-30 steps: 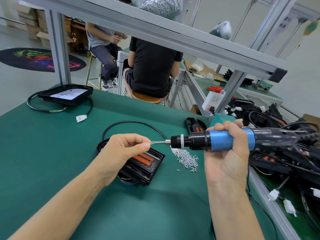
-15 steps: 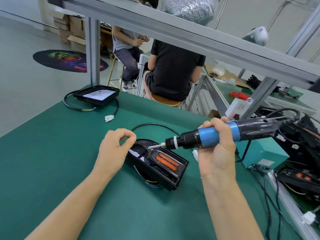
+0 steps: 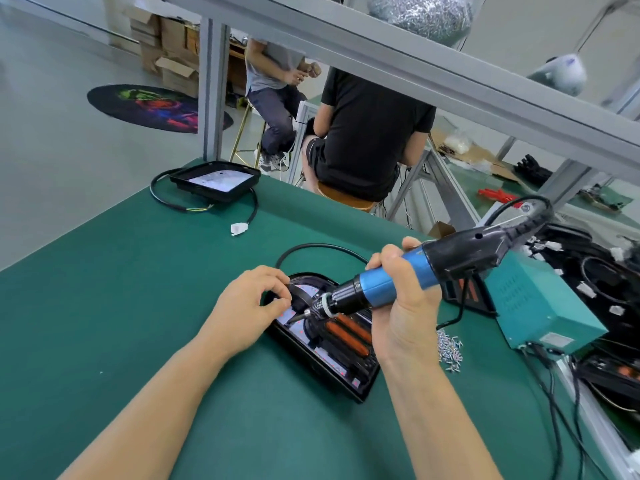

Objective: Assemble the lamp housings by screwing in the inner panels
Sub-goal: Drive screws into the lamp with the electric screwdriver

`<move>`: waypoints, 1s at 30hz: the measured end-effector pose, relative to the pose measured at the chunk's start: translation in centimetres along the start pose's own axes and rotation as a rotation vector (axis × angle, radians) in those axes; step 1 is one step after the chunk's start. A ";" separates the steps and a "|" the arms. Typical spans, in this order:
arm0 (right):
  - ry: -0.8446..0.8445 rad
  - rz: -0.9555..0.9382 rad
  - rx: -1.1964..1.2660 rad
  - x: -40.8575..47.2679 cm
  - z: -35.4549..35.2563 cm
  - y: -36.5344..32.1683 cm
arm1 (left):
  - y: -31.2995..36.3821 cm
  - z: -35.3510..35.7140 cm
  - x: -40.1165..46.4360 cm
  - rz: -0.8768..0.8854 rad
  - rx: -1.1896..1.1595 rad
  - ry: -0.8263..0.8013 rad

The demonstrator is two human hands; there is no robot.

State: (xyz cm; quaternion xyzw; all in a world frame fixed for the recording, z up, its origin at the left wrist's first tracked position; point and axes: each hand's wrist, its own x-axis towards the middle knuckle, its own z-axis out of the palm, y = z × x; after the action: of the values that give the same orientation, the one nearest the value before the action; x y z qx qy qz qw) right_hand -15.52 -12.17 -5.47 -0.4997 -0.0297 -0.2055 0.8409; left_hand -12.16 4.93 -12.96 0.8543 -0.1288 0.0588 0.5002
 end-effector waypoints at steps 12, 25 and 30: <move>0.007 -0.032 -0.048 -0.3 0.4 0.1 | -0.1 -0.1 -0.1 -0.042 -0.044 -0.011; 0.153 -0.026 0.115 -0.8 -0.3 -1.2 | 0.1 -0.1 -0.1 -0.055 -0.105 0.008; 0.284 -0.151 0.122 -0.7 -3.5 -4.2 | 0.7 -0.2 0.2 -0.078 -0.088 0.026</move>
State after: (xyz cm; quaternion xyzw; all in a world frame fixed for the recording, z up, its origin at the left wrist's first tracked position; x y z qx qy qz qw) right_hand -18.34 -16.70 -3.91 -0.4100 0.0395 -0.3344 0.8477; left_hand -12.11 4.77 -12.21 0.8350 -0.0914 0.0447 0.5407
